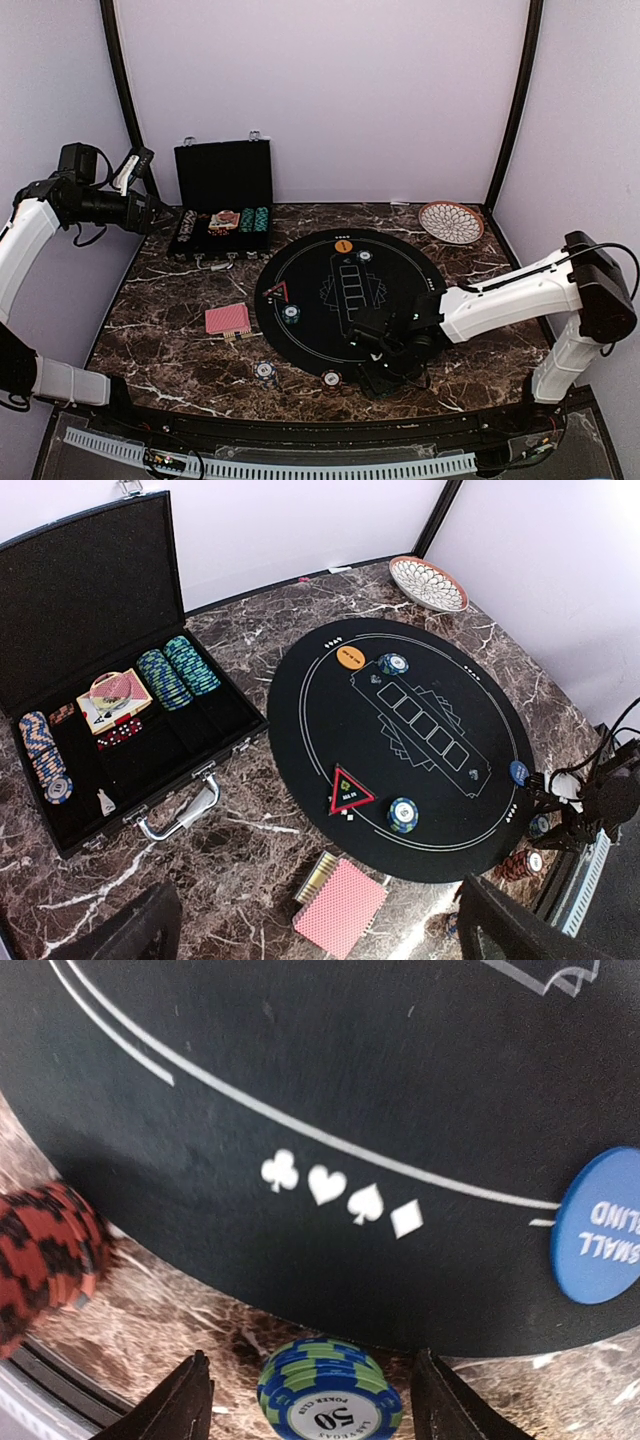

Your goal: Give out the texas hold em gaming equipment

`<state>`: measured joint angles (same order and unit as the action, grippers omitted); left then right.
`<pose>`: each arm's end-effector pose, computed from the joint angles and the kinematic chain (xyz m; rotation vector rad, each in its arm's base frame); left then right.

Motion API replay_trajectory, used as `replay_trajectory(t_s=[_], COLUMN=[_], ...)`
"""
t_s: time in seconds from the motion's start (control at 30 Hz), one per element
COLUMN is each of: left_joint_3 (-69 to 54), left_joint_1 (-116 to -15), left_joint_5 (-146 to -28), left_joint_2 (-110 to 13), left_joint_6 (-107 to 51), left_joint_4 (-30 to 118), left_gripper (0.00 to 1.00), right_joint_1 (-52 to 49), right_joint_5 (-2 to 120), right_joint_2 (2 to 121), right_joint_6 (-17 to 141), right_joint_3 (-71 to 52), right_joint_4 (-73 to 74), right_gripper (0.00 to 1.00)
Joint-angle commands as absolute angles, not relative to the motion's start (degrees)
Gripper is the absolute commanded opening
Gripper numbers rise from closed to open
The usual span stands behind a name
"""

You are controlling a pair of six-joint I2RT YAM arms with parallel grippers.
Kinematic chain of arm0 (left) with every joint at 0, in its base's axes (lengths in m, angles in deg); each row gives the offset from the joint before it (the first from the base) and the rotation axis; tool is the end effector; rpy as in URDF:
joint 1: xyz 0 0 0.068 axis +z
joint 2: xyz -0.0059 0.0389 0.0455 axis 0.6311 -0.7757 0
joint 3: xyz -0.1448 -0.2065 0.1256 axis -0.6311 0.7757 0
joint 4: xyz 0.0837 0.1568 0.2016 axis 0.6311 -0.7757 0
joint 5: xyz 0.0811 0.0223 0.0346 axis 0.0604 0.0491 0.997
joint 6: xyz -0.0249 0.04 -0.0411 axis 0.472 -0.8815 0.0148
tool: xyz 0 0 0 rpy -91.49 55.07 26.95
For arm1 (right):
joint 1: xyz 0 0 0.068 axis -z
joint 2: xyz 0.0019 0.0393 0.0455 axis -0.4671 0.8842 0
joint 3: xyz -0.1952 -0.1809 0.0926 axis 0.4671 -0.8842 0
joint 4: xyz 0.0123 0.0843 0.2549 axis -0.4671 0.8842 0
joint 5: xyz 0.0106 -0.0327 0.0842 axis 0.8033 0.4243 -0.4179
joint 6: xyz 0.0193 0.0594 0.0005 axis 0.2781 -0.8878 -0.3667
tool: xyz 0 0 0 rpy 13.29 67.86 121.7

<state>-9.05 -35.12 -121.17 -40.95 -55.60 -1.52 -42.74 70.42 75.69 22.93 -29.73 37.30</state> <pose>0.2526 -0.0143 0.3848 0.6073 2.0094 -0.6049 0.1047 0.2866 0.1508 -0.6246 2.8886 0.2191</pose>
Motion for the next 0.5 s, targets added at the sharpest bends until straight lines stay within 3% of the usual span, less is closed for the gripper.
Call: replay_trajectory(t_s=[0.0, 0.47], left_joint_3=[-10.4, -10.2], left_joint_1=[-34.9, -34.9], left_joint_5=[-122.0, -121.9], left_joint_2=[-39.5, -39.5], left_joint_6=[-56.5, -56.6], left_joint_4=[-3.0, -3.0], left_gripper=[0.99, 0.99], right_joint_1=[-44.6, -45.2], right_joint_5=[71.3, 73.9], right_joint_2=[77.0, 76.8], right_joint_6=[22.0, 21.5], right_joint_3=[-30.6, -30.0], right_joint_4=[37.5, 38.9], right_gripper=[0.68, 0.43])
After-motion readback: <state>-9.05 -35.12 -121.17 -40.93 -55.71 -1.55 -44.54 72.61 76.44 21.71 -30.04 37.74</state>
